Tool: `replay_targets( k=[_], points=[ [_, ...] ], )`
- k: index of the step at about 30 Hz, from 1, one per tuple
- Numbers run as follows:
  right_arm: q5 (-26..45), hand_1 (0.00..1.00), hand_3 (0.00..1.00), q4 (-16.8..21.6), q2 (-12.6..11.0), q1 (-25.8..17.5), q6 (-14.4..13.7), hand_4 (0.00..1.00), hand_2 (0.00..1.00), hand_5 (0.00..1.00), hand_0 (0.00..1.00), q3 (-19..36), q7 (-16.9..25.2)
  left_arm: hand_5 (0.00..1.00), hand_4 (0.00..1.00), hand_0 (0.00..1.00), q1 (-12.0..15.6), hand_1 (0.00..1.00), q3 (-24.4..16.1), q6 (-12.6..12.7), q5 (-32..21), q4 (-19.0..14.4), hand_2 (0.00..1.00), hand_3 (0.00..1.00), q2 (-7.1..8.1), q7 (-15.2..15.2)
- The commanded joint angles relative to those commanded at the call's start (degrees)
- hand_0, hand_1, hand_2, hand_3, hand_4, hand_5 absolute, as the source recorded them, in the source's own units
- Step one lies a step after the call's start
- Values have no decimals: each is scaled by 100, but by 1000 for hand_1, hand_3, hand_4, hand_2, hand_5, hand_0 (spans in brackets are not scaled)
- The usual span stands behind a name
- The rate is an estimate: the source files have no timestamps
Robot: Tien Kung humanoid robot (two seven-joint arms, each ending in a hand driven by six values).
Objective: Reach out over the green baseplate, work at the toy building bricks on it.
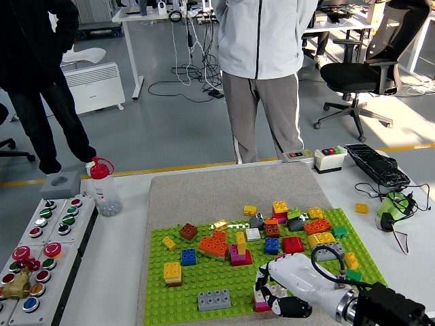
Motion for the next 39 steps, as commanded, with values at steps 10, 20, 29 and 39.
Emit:
replay_targets(
  k=[10, 20, 29, 39],
  points=[
    [423, 767, 827, -296, 44, -140, -760, 434, 811, 243, 862, 650, 324, 998, 475, 727, -11, 783, -4, 0, 2, 0, 813, 666, 1, 0],
    [2154, 834, 906, -822, 256, -381, -1546, 466, 890, 287, 869, 1453, 1212, 998, 475, 727, -16, 784, -17, 1, 28, 0, 813, 668, -1, 7],
    [4144, 791, 820, -1025, 531, -886, -1232, 461, 824, 342, 823, 2632, 1993, 998, 476, 727, 2, 783, -35, 8, 62, 0, 814, 668, -3, 15],
    [6282, 773, 783, -1319, 635, -1268, -972, 513, 790, 376, 805, 3701, 2044, 998, 474, 727, 34, 784, -56, 9, 105, 0, 814, 673, -9, 29]
  ],
)
